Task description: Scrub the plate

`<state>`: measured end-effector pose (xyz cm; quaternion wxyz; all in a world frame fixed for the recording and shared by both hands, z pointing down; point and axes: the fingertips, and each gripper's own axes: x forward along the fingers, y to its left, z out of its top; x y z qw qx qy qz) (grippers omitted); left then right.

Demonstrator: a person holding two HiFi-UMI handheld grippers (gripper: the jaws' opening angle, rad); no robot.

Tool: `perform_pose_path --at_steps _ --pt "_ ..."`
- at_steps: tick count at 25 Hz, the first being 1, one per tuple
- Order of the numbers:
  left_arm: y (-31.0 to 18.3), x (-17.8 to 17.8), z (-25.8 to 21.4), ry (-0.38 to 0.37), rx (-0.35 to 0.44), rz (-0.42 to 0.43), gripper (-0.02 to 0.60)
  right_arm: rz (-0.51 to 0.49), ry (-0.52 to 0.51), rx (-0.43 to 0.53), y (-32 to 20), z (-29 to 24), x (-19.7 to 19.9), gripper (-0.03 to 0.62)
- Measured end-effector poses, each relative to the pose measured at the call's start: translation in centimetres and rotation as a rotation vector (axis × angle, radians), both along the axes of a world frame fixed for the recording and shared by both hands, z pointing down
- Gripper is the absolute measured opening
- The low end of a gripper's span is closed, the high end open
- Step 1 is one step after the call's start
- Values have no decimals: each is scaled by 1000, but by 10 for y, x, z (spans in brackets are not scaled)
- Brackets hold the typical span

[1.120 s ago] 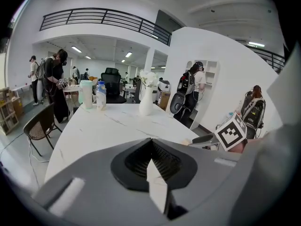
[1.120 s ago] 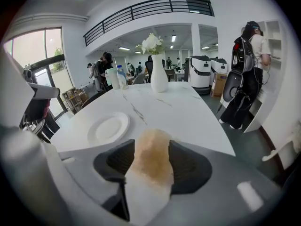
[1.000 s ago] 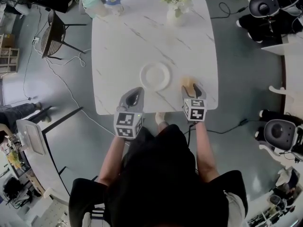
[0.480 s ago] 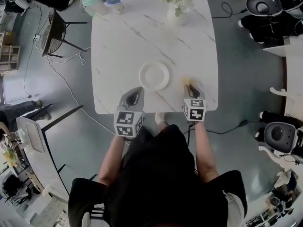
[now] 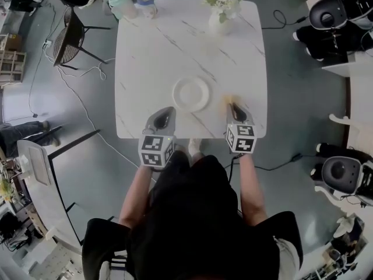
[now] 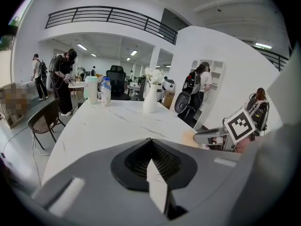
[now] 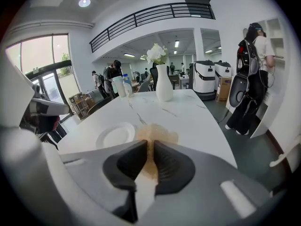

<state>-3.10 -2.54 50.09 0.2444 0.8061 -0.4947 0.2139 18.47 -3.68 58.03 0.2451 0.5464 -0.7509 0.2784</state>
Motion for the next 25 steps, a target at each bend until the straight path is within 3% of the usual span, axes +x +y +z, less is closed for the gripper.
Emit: perform_pose_path --at_steps 8,15,25 --pt "6 -10 0 16 -16 -27 6 -103 -13 89 -6 -41 -37 48" --pt "-5 -25 7 14 -32 -52 6 -181 -29 108 -16 -52 -74 48" --pt "-24 -38 65 9 -181 -80 8 -223 -39 72 -38 -36 -107 48"
